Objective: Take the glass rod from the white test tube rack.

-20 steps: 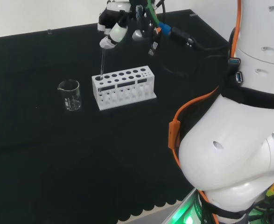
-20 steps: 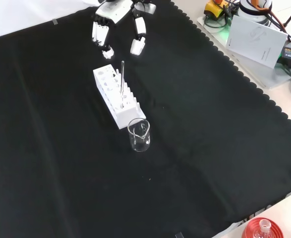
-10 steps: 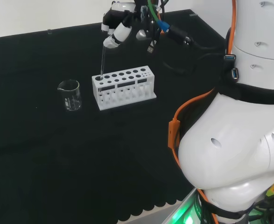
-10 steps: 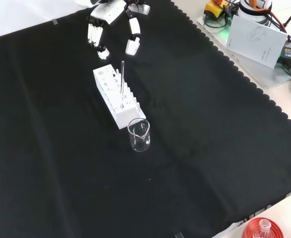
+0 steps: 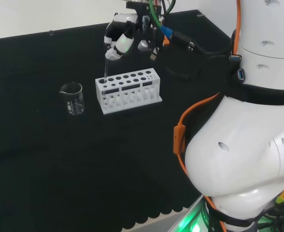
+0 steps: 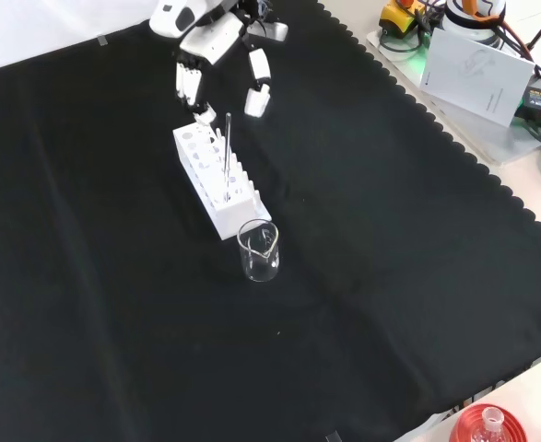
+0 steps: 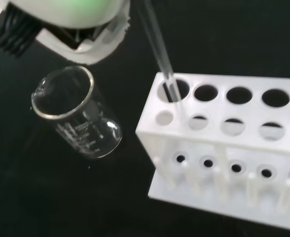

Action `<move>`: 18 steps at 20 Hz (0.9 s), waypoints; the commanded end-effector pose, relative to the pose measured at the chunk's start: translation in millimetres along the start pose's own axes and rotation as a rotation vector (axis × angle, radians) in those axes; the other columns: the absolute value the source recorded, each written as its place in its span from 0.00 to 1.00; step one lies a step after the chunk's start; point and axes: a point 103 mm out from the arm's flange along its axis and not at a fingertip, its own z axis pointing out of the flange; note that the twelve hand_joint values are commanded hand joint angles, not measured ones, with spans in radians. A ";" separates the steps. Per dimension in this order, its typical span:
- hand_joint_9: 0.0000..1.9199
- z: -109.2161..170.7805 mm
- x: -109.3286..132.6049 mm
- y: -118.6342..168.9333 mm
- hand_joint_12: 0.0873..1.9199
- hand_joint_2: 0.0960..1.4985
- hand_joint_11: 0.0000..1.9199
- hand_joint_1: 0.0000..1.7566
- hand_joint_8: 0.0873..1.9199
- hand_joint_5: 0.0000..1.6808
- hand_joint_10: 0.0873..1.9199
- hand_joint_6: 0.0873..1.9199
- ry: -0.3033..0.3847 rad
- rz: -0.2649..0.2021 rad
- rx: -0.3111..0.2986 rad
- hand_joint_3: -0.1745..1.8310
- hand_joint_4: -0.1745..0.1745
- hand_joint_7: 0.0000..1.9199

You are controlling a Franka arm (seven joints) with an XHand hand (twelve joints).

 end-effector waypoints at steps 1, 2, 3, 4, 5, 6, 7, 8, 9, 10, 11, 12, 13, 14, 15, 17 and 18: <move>0.45 12.7 13.1 1.5 0.64 0.30 0.40 0.55 0.42 0.28 0.38 0.47 0.017 -0.005 0.019 0.40 0.00 0.42; 0.45 13.8 15.0 2.0 0.64 0.30 0.40 0.55 0.42 0.28 0.38 0.47 0.015 -0.009 0.020 0.40 0.00 0.42; 0.46 14.6 16.4 2.3 0.64 0.30 0.40 0.55 0.42 0.29 0.38 0.47 0.016 -0.012 0.019 0.40 0.00 0.42; 0.46 14.7 17.5 2.5 0.63 0.31 0.41 0.55 0.41 0.30 0.38 0.47 0.015 -0.015 0.016 0.40 0.00 0.43; 0.46 14.3 18.6 2.7 0.63 0.31 0.41 0.55 0.41 0.31 0.37 0.47 0.015 -0.019 0.011 0.40 0.00 0.43; 0.47 13.8 19.6 3.0 0.63 0.31 0.42 0.55 0.40 0.33 0.37 0.46 0.016 -0.022 0.007 0.40 0.00 0.44; 0.48 11.2 16.6 -1.5 0.62 0.32 0.42 0.56 0.40 0.36 0.36 0.45 0.016 -0.024 -0.005 0.40 0.00 0.45; 0.49 10.6 17.0 -1.5 0.62 0.33 0.44 0.56 0.39 0.39 0.35 0.44 0.014 -0.025 -0.008 0.40 0.00 0.46; 0.50 10.9 18.3 -0.2 0.61 0.33 0.45 0.57 0.38 0.41 0.35 0.43 0.008 -0.027 -0.012 0.40 0.00 0.48; 0.51 11.3 19.0 1.2 0.61 0.34 0.46 0.57 0.37 0.44 0.34 0.42 0.001 -0.028 -0.012 0.39 0.00 0.49; 0.53 11.8 19.4 2.7 0.60 0.34 0.47 0.58 0.37 0.46 0.33 0.41 0.000 -0.029 -0.013 0.39 0.00 0.50; 0.54 12.3 19.3 3.9 0.60 0.34 0.48 0.58 0.36 0.48 0.32 0.40 0.000 -0.030 -0.013 0.39 0.00 0.51; 0.55 12.9 19.1 4.9 0.59 0.34 0.49 0.58 0.35 0.49 0.31 0.40 0.002 -0.033 -0.012 0.40 0.00 0.52; 0.56 13.3 18.6 5.5 0.59 0.34 0.50 0.59 0.35 0.51 0.30 0.39 0.002 -0.037 -0.011 0.40 0.00 0.52; 0.57 13.8 18.1 6.2 0.59 0.34 0.51 0.59 0.34 0.52 0.30 0.39 0.002 -0.039 -0.013 0.40 0.00 0.53; 0.58 14.8 17.1 7.4 0.58 0.34 0.52 0.59 0.34 0.54 0.29 0.38 0.004 -0.041 -0.017 0.40 0.00 0.55; 0.59 15.5 16.6 7.7 0.58 0.34 0.53 0.59 0.33 0.54 0.28 0.38 0.003 -0.042 -0.020 0.40 0.00 0.55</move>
